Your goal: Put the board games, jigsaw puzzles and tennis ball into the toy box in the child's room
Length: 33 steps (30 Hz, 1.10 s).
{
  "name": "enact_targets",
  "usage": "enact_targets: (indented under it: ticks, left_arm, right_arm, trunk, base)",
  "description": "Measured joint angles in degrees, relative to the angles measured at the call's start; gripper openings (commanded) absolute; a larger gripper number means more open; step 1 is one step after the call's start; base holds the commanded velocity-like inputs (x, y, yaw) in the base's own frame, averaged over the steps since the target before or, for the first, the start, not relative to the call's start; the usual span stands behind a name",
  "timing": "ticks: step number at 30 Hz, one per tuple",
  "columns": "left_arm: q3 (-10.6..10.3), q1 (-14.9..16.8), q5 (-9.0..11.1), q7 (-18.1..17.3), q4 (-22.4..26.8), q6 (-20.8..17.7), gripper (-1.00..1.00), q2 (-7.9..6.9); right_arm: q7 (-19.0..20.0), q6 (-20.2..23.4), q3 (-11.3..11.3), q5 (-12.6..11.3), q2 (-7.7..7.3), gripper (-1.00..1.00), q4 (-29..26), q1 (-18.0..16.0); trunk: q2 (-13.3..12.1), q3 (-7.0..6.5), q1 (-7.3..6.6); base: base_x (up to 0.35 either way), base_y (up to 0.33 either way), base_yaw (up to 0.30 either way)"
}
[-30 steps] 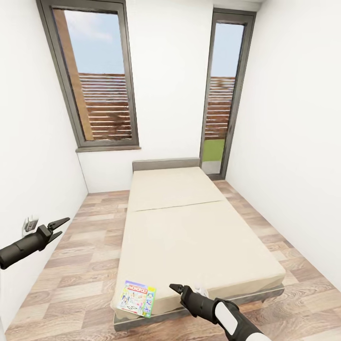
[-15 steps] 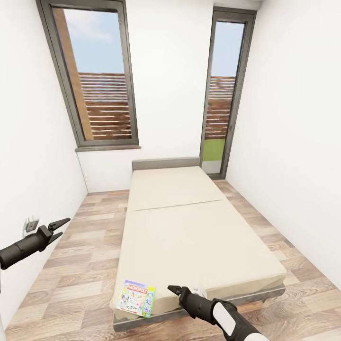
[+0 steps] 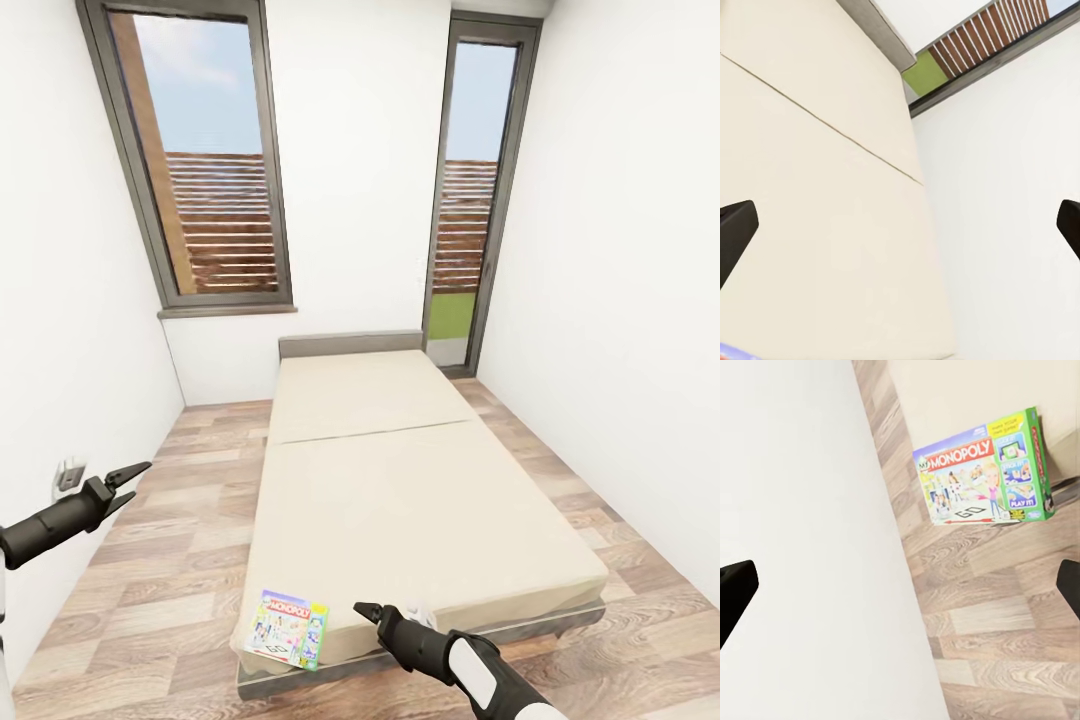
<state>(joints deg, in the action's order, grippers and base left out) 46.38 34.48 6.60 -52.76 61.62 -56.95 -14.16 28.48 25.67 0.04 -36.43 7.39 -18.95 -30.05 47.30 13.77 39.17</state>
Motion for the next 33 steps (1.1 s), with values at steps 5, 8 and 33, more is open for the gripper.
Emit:
enact_targets:
  ticks: [5,8,33]
  left_arm:
    - [-0.5,0.0,0.0,0.1,0.0,-0.1,1.0,-0.01]
    - [-0.8,0.0,0.1,0.1,0.0,-0.1,1.0,-0.07]
    - [-1.1,0.0,0.0,0.1,0.0,-1.2,1.0,-0.14]
  right_arm:
    - [-0.1,-0.1,0.0,0.1,0.06,1.0,-0.2,0.0]
    - [-0.6,-0.1,0.1,0.1,0.03,1.0,-0.3,0.0]
    - [-4.4,-0.2,-0.3,-0.4,0.0,1.0,-0.3,0.0]
  trunk:
    - [2.0,0.9,1.1]
    - [3.2,1.44,1.76]
    - [13.3,5.94,7.25]
  base:
    - [0.0,0.0,0.0]
    - [0.0,0.0,0.0]
    - [0.0,0.0,0.0]
